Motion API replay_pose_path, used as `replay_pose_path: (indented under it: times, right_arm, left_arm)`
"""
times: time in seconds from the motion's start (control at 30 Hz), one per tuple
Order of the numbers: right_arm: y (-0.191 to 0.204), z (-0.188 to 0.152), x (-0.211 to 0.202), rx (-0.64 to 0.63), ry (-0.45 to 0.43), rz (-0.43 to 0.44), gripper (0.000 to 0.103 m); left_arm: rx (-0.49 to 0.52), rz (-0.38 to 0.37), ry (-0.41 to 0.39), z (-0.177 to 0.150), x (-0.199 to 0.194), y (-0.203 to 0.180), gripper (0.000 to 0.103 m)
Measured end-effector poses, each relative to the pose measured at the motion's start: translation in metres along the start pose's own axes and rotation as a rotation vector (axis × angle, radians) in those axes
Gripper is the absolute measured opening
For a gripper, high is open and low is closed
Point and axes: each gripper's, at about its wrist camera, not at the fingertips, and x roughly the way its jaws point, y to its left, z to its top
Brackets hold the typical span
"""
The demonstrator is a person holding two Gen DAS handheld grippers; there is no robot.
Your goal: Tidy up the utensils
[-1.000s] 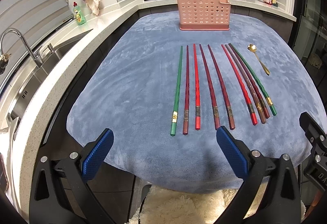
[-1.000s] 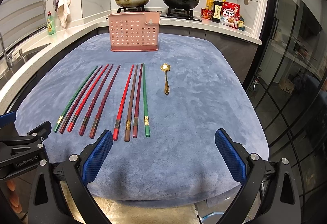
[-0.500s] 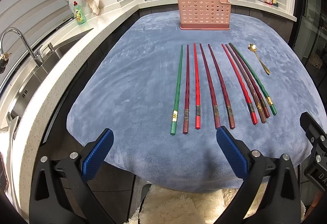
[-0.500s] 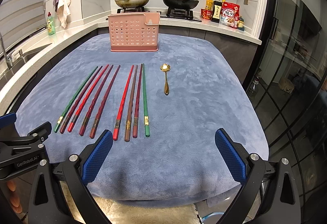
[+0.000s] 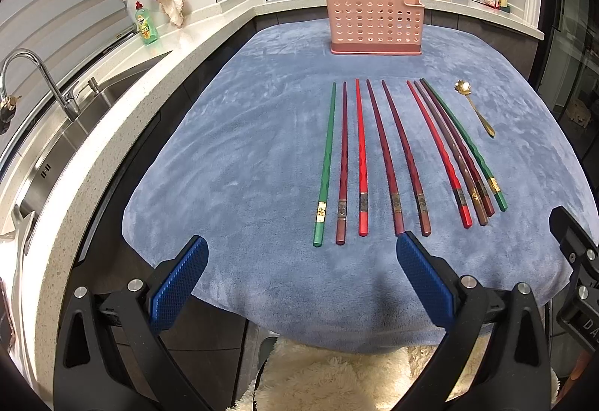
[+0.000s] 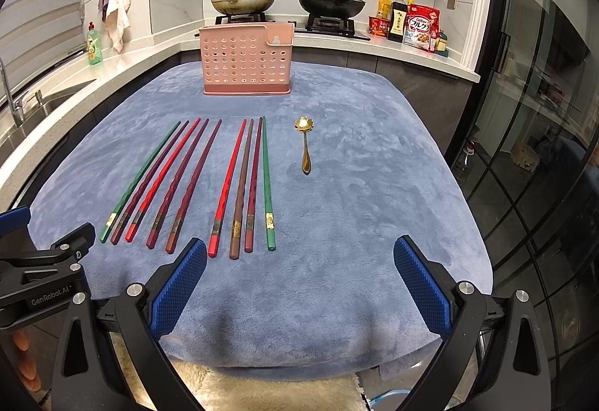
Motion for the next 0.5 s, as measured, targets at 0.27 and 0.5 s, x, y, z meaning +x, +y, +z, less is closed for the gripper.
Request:
replay_pose_path:
  times: [0.27, 0.5]
  right_arm:
    - [-0.001, 0.0, 0.001, 0.007, 0.002, -0.001, 0.096]
    - [-0.009, 0.0, 0.013, 0.035, 0.018, -0.007, 0.096]
  left_arm:
    - [-0.032, -0.018, 0.022, 0.0, 0.005, 0.006, 0.096]
    - [-0.129, -0.046, 0.075, 0.006, 0.036, 0.034, 0.096]
